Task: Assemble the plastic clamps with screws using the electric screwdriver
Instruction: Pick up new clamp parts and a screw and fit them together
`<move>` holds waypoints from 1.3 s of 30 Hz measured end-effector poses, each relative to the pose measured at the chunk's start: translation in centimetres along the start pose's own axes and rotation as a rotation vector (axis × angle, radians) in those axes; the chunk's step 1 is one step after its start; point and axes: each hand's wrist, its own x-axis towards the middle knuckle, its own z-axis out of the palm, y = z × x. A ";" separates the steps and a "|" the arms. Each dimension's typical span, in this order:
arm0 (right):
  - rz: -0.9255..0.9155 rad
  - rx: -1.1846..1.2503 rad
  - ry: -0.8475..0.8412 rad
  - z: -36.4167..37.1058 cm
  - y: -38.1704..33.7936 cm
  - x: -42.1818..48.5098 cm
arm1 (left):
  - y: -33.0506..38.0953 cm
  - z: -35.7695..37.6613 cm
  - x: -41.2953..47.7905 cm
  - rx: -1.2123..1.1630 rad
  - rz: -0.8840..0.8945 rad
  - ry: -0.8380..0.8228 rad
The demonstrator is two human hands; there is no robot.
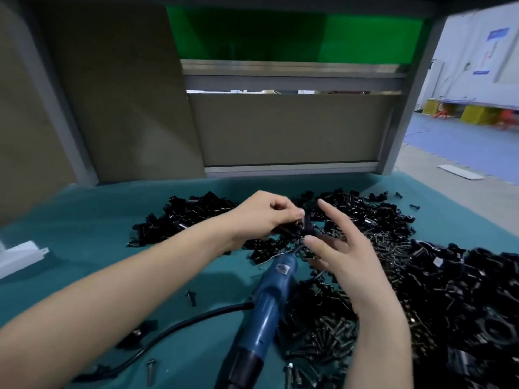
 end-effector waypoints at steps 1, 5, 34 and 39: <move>-0.043 -0.047 -0.048 0.7 -0.7 0.3 | 0.1 -0.7 -1.9 -0.061 -0.023 -0.028; -0.140 -0.121 -0.210 4.6 -3.1 0.8 | -0.3 -3.8 -7.4 -0.278 -0.090 0.036; -0.088 -0.494 -0.295 11.0 2.1 -6.7 | -11.7 -0.8 -17.7 -0.320 -0.060 0.235; -0.035 -0.469 -0.313 10.8 2.2 -6.9 | -12.0 -0.8 -18.2 -0.324 -0.028 0.218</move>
